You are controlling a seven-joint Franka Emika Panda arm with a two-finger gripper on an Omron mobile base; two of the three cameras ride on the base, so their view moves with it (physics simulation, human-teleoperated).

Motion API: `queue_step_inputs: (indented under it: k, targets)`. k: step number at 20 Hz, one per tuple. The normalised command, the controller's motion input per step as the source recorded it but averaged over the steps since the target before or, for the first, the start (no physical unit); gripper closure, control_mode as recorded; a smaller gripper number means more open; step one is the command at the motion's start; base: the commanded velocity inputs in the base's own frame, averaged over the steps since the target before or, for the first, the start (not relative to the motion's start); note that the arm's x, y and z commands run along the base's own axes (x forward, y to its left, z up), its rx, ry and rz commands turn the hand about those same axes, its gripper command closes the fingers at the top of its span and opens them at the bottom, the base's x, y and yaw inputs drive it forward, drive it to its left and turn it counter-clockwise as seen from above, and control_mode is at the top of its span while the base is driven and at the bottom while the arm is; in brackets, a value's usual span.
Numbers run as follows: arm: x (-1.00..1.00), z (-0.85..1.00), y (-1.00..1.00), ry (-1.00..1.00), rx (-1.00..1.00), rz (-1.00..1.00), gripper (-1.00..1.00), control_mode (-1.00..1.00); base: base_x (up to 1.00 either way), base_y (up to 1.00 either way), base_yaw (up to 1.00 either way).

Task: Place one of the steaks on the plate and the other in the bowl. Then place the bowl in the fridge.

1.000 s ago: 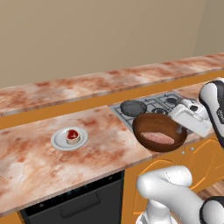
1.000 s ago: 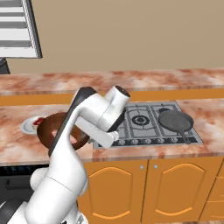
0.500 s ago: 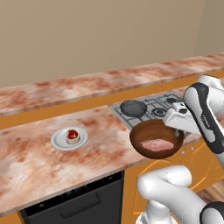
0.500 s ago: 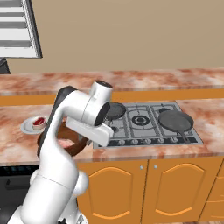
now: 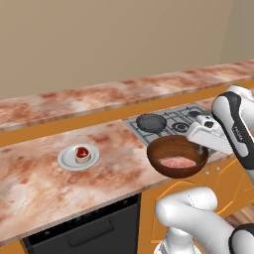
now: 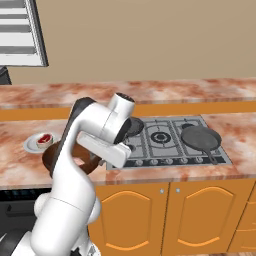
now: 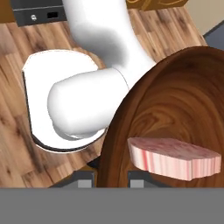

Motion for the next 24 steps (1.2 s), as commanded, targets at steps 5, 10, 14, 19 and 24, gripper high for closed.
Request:
queue_step_inputs:
  k: [5, 10, 14, 19, 24]
  targets:
    - [0.0, 0.0, 0.0, 0.0, 0.02, 0.0, 1.0, -1.0, 0.0, 0.0, 0.0]
    - [0.0, 0.0, 0.0, 0.0, 0.0, 0.0, 1.0, -1.0, 0.0, 0.0, 0.0]
    - [0.0, 0.0, 0.0, 0.0, 0.0, 0.0, 1.0, 1.0, 0.34, -0.47, 0.06]
    - [0.0, 0.0, 0.0, 0.0, 0.0, 0.0, 1.0, 1.0, 0.58, -1.0, 0.08]
    - [0.0, 0.0, 0.0, 0.0, 0.0, 0.0, 1.0, 1.0, 0.21, -1.0, 0.01]
